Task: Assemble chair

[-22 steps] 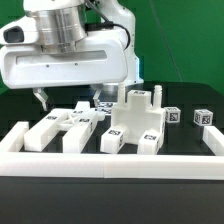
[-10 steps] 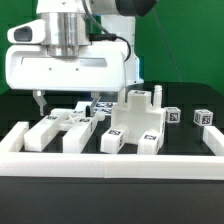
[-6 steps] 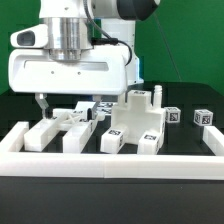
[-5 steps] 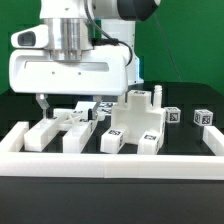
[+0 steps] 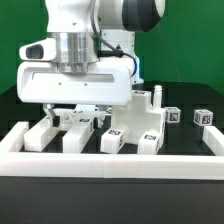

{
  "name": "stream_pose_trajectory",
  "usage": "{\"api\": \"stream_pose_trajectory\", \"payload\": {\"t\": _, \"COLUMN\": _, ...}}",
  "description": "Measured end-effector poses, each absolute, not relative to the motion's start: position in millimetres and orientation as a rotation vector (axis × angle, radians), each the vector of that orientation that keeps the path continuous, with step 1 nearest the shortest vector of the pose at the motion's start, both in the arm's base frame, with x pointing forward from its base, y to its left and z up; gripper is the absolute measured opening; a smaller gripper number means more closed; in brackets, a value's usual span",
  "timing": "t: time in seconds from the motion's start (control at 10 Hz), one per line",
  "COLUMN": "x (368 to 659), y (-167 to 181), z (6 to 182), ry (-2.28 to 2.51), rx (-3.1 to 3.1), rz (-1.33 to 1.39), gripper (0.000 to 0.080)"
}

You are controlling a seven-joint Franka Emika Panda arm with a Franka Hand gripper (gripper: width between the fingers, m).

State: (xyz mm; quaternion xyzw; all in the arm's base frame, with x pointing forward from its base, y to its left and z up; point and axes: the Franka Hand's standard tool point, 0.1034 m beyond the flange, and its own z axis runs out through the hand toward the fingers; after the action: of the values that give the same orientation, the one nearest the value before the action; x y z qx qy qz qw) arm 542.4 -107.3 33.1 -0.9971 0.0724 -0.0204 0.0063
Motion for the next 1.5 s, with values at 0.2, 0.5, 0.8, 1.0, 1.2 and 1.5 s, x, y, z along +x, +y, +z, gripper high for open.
{"api": "stream_pose_trajectory", "payload": {"t": 0.2, "x": 539, "y": -108, "z": 27.1, "ry": 0.227, "rx": -3.122, "rz": -0.047, "gripper": 0.0649}}
{"api": "stream_pose_trajectory", "payload": {"t": 0.5, "x": 536, "y": -112, "z": 23.2, "ry": 0.231, "rx": -3.124, "rz": -0.036, "gripper": 0.0649}}
{"api": "stream_pose_trajectory", "payload": {"t": 0.8, "x": 533, "y": -115, "z": 18.8, "ry": 0.238, "rx": -3.124, "rz": -0.022, "gripper": 0.0649}}
{"api": "stream_pose_trajectory", "payload": {"t": 1.0, "x": 533, "y": -111, "z": 18.5, "ry": 0.232, "rx": -3.124, "rz": -0.021, "gripper": 0.0649}}
{"api": "stream_pose_trajectory", "payload": {"t": 1.2, "x": 534, "y": -107, "z": 17.7, "ry": 0.222, "rx": -3.125, "rz": -0.019, "gripper": 0.0649}}
{"api": "stream_pose_trajectory", "payload": {"t": 1.5, "x": 530, "y": -115, "z": 13.5, "ry": 0.233, "rx": -3.126, "rz": -0.007, "gripper": 0.0649}}
